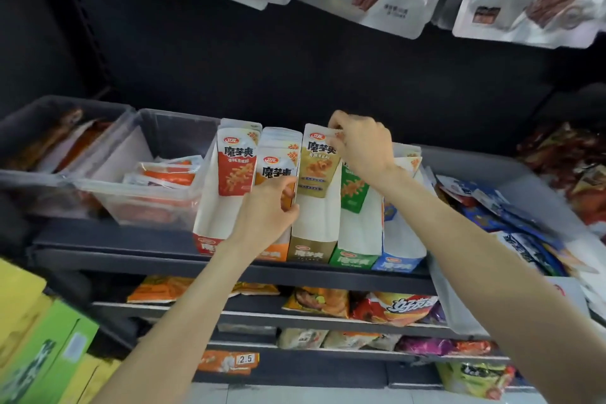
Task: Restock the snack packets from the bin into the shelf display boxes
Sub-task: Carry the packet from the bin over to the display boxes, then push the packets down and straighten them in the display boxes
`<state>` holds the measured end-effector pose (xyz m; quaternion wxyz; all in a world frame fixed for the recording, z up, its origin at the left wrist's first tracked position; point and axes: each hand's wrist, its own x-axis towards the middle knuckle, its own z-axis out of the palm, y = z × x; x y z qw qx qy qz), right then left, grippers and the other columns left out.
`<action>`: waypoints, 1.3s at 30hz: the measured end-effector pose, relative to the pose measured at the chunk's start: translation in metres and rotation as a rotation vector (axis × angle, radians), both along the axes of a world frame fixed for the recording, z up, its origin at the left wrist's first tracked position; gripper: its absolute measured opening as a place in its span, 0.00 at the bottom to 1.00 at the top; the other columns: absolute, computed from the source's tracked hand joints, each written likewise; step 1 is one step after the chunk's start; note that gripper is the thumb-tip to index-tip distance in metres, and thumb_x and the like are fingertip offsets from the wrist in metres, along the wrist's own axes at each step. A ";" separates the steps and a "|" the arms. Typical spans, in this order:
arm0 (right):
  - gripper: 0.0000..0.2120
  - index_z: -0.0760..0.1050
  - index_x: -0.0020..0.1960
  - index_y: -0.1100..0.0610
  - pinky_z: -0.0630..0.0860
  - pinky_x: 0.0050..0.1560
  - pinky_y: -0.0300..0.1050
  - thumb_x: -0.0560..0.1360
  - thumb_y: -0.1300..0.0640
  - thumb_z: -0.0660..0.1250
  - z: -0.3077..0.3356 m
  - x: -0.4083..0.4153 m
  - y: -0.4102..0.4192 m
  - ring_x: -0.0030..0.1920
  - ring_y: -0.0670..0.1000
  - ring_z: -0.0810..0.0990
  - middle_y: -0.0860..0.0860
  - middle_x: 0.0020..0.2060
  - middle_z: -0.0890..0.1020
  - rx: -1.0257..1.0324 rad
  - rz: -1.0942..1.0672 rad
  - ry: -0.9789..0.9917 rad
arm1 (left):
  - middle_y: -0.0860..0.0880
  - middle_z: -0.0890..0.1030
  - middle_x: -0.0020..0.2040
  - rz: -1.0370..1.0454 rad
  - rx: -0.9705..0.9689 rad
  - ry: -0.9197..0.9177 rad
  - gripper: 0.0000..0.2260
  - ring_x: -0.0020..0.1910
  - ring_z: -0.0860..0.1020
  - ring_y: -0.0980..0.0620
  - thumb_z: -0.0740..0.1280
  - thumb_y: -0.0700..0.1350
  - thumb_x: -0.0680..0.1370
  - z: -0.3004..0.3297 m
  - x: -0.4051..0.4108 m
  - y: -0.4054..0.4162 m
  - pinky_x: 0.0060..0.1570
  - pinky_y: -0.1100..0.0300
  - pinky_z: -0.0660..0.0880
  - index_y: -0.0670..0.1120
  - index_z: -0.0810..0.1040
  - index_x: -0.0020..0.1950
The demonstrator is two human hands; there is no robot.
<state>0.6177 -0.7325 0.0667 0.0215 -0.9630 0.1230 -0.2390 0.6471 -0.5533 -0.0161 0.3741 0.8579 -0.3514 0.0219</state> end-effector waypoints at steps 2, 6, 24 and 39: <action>0.06 0.75 0.52 0.56 0.68 0.41 0.45 0.76 0.56 0.65 -0.009 0.008 -0.004 0.51 0.54 0.75 0.52 0.47 0.80 -0.031 -0.020 0.039 | 0.53 0.81 0.50 -0.008 0.008 0.001 0.20 0.45 0.80 0.54 0.70 0.44 0.75 0.000 0.002 0.001 0.49 0.55 0.79 0.50 0.74 0.67; 0.11 0.74 0.56 0.57 0.73 0.43 0.47 0.74 0.57 0.68 -0.018 0.016 -0.007 0.57 0.55 0.73 0.55 0.57 0.75 -0.118 -0.040 0.088 | 0.54 0.82 0.49 -0.045 0.039 0.008 0.21 0.41 0.77 0.60 0.70 0.45 0.75 0.004 0.005 0.005 0.45 0.67 0.75 0.50 0.72 0.68; 0.09 0.80 0.53 0.50 0.72 0.47 0.32 0.73 0.54 0.71 0.004 -0.278 -0.085 0.44 0.43 0.80 0.46 0.46 0.83 0.264 -0.315 0.248 | 0.57 0.77 0.48 -0.742 -0.237 -0.035 0.10 0.50 0.73 0.62 0.66 0.48 0.77 0.065 -0.120 -0.091 0.53 0.67 0.68 0.50 0.76 0.58; 0.08 0.73 0.49 0.58 0.73 0.37 0.36 0.76 0.53 0.68 0.012 -0.320 -0.121 0.38 0.52 0.80 0.53 0.40 0.81 0.542 -0.417 -0.071 | 0.53 0.79 0.39 -0.974 0.140 0.101 0.06 0.41 0.78 0.51 0.69 0.47 0.76 0.051 -0.158 -0.210 0.40 0.53 0.73 0.52 0.73 0.41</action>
